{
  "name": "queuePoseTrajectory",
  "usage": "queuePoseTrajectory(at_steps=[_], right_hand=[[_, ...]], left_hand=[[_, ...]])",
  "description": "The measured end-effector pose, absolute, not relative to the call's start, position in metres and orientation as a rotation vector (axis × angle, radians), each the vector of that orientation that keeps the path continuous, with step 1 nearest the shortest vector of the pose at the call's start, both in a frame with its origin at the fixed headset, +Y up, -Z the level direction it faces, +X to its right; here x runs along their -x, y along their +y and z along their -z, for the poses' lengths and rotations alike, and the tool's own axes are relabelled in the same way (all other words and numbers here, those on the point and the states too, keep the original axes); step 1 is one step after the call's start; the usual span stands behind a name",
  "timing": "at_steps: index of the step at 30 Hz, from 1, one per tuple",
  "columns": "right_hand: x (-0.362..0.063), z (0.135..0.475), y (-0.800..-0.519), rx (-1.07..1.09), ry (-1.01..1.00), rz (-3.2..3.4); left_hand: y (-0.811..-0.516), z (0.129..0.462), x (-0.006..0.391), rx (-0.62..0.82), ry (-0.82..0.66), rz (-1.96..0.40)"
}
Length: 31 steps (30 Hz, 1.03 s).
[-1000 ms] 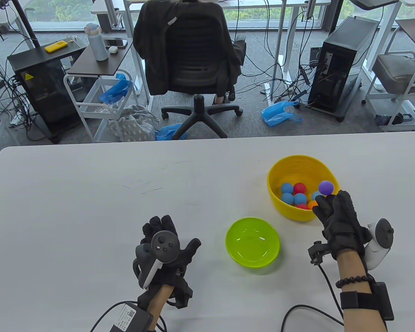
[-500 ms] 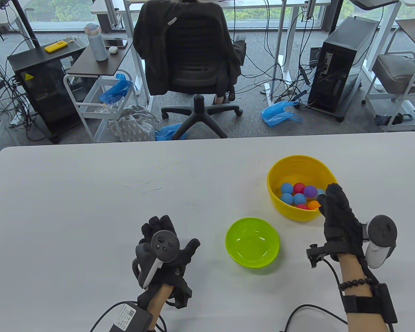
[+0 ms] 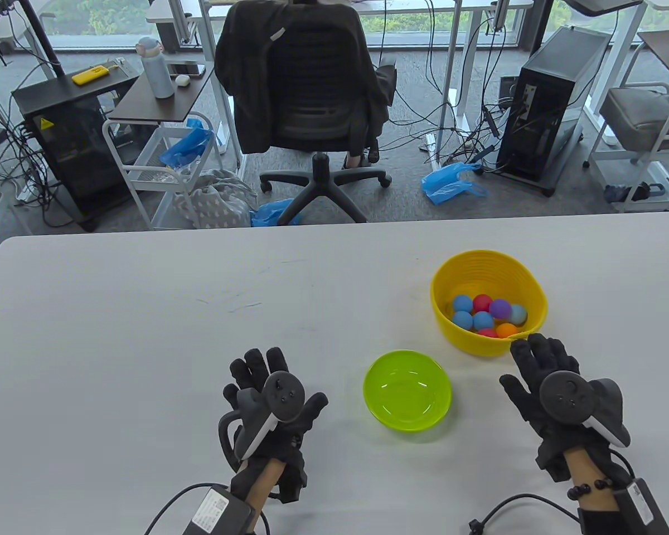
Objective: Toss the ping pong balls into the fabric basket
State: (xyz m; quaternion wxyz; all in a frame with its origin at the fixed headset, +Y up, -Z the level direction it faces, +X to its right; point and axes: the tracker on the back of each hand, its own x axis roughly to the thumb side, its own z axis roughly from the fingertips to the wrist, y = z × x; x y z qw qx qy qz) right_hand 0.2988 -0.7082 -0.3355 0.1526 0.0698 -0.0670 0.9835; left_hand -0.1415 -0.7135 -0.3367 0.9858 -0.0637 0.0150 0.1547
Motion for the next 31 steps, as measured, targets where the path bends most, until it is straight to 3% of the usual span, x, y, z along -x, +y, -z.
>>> queuePoseTrajectory(at_steps=[24, 31], right_hand=[[-0.293, 0.3299, -0.7145, -0.214, -0.181, -2.766], [-0.2975, 0.3362, -0.7195, -0.115, -0.196, -2.762]], left_hand=[[-0.7148, 0.3334, 0.1362, 0.02, 0.007, -0.326], [-0.7096, 0.3285, 0.1352, -0.042, -0.026, -0.354]])
